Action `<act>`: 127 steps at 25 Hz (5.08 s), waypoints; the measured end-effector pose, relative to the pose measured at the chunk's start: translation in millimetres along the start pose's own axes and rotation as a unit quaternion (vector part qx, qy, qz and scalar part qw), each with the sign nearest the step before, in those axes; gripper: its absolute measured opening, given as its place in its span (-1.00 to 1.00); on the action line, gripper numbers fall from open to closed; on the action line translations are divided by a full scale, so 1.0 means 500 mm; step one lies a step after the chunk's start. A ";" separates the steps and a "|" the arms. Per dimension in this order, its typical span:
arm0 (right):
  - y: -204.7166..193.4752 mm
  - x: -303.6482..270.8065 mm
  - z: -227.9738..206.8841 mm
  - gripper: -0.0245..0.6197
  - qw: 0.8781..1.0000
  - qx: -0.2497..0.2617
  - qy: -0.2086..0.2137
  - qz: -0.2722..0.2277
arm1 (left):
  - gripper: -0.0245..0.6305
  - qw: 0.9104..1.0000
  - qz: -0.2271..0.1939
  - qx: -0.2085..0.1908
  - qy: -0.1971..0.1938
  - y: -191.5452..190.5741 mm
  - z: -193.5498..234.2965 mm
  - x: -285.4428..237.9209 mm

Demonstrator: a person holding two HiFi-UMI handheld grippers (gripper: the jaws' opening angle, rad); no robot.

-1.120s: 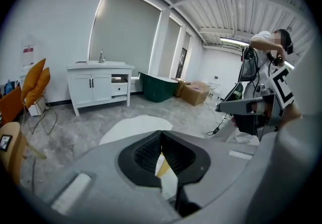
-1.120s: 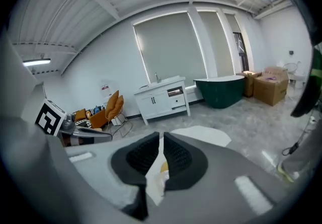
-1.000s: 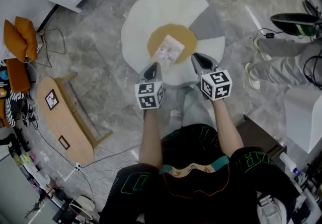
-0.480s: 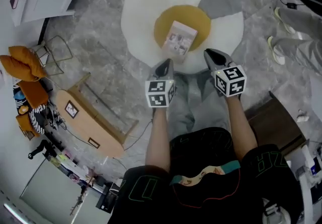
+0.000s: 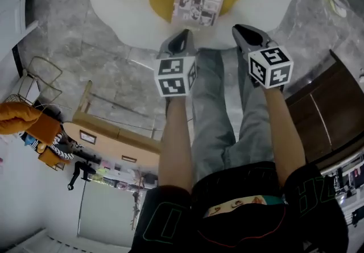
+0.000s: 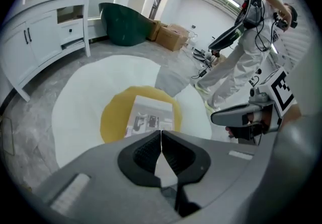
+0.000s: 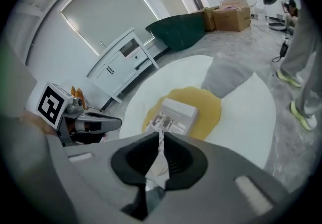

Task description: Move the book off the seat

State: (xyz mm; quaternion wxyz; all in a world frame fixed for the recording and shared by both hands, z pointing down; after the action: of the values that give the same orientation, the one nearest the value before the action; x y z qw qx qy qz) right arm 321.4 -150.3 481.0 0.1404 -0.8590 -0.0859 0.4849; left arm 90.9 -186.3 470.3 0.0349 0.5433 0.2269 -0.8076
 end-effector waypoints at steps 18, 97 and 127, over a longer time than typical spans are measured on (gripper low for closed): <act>-0.085 -0.280 -0.041 -0.10 0.992 -0.117 -0.044 0.031 | -0.01 0.994 0.081 -0.006 -0.071 -0.093 0.175 -0.255; -0.754 -0.211 1.353 -0.21 0.652 0.675 0.216 0.270 | -0.10 0.663 -0.312 0.642 0.227 -1.391 0.066 0.742; -1.010 -0.662 2.003 -0.21 0.468 0.779 0.300 0.290 | -0.04 0.442 -0.385 0.765 0.267 -1.744 0.564 0.906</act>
State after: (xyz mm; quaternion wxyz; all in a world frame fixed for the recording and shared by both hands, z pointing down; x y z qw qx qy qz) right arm -713.0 391.7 421.4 0.6202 -0.4633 0.6283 0.0767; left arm -600.7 565.9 438.3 -0.7716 0.3948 -0.2997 -0.3987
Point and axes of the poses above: the fingertips, and each gripper's own axes: x backward along the fingers, z to its left, y out of its top, the point moved 10 cm from there along x, backward along the fingers, and after that the axes turned 5 degrees about z, right-handed, at the moved point
